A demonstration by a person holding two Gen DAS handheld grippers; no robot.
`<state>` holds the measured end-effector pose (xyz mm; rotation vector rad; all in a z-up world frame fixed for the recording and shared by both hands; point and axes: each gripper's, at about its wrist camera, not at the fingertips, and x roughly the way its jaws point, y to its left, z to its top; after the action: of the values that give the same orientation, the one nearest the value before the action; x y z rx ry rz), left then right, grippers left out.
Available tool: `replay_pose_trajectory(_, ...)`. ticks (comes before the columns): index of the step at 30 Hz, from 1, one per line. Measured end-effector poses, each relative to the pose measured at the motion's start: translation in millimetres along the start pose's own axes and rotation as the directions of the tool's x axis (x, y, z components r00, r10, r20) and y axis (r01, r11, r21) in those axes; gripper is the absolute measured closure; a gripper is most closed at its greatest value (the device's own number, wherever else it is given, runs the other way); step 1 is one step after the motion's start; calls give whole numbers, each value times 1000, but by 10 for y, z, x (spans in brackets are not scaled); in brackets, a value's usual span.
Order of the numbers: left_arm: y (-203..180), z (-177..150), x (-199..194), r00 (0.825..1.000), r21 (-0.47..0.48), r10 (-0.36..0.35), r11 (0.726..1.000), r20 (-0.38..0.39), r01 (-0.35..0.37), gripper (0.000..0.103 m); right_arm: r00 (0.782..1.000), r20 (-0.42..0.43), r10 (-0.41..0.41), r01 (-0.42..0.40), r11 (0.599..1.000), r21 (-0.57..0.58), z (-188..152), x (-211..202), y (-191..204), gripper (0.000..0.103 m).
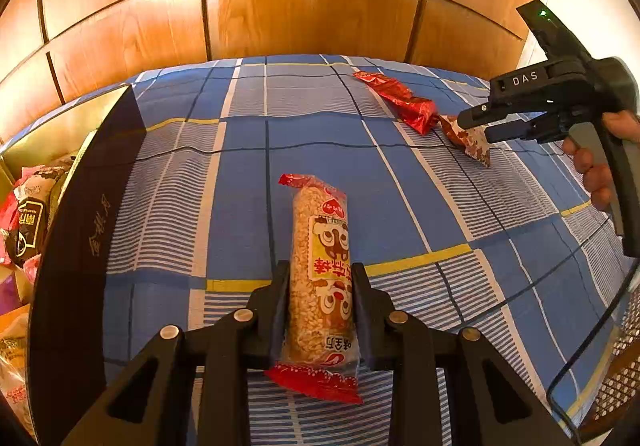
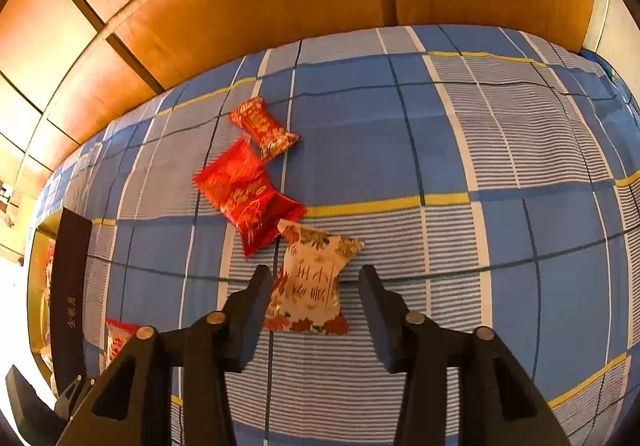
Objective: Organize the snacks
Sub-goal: 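Lift the rice cracker bar with the left gripper while the right gripper grasps the white floral candy, then carry the rice cracker bar into the gold box and open the left gripper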
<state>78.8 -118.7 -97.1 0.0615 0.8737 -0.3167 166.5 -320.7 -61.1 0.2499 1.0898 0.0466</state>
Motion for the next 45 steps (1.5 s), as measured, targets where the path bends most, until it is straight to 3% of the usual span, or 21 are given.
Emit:
replay_pose_trajectory(3,-9,-2,0,1000,4,6,1000,3,-6,73,1000,-13,26,-26,999,20,18,54,-9,51)
replay_pose_trajectory(6,-4,-6,-7,1000,6,4,1000,4,-5,73,1000,-28,-8,8,1000,-14,14,141,51,52)
replay_pose_trajectory(7,-1,-3,-5,1000,5,4,1000,3,-4,73,999,-41,-10,9,1000,-26,10,172,73,55)
replay_pose_trajectory(8,-2,-2,-5,1000,6,5,1000,4,-5,73,998,-41,-42,40,998,-54,-6,198,109,75)
replay_pose_trajectory(11,-3,-6,-11,1000,8,8,1000,7,-8,73,995,-26,-96,93,990,-111,-39,204,197,79)
replay_pose_trajectory(19,65,117,-75,999,-10,-11,1000,-32,11,75,994,-23,-107,100,974,-205,-89,253,248,76)
replay_pose_trajectory(24,237,259,-464,1000,-43,5,999,31,-4,75,990,12,-144,142,954,-262,-144,255,337,75)
replay_pose_trajectory(29,714,378,-943,994,-139,80,988,78,-68,75,983,37,-180,183,935,-305,-173,271,406,75)
replay_pose_trajectory(32,1176,348,-1189,986,-233,152,964,73,-131,75,978,55,-201,208,919,-334,-200,263,432,75)
replay_pose_trajectory(38,2163,65,-1485,952,-410,306,868,1,-279,75,975,69,-212,222,909,-352,-206,262,449,75)
replay_pose_trajectory(43,2688,-161,-1441,930,-494,357,794,-90,-353,75,973,74,-217,229,905,-358,-204,271,451,75)
replay_pose_trajectory(45,2792,-204,-1398,933,-517,345,782,-104,-346,74,973,75,-216,229,906,-356,-204,271,448,75)
